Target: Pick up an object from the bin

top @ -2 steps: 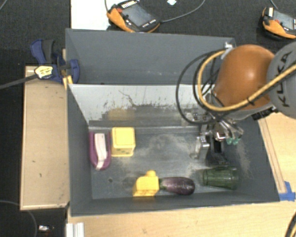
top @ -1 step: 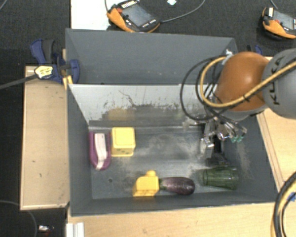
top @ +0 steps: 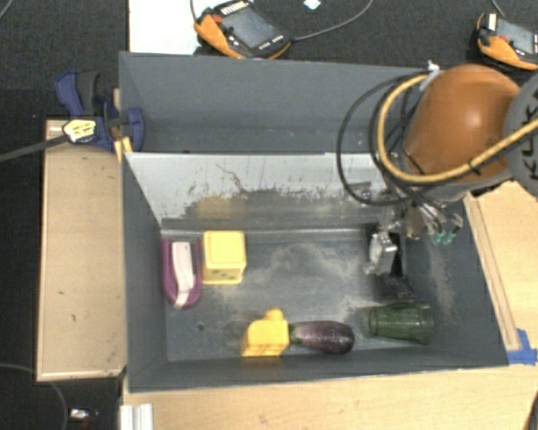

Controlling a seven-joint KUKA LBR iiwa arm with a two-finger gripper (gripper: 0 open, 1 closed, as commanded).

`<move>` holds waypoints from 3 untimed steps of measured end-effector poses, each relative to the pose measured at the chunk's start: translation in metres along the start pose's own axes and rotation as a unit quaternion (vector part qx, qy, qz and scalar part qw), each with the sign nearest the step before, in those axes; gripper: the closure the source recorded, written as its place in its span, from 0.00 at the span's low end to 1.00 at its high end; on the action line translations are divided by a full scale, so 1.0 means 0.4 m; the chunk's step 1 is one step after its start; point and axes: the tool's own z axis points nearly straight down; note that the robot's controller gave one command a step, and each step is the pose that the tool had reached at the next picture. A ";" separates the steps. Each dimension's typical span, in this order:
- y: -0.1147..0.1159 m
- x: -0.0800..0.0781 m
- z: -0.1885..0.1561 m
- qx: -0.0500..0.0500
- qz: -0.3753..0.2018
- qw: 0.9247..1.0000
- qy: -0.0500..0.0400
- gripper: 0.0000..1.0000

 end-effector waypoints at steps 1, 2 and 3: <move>-0.048 0.001 0.185 -0.004 -0.135 0.991 0.011 0.00; -0.013 0.016 0.079 -0.003 -0.054 0.999 0.006 0.00; -0.162 -0.003 0.218 -0.004 -0.212 0.977 0.009 0.00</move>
Offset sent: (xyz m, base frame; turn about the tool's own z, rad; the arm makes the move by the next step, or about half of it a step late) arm -0.0075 0.0005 -0.0029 -0.0449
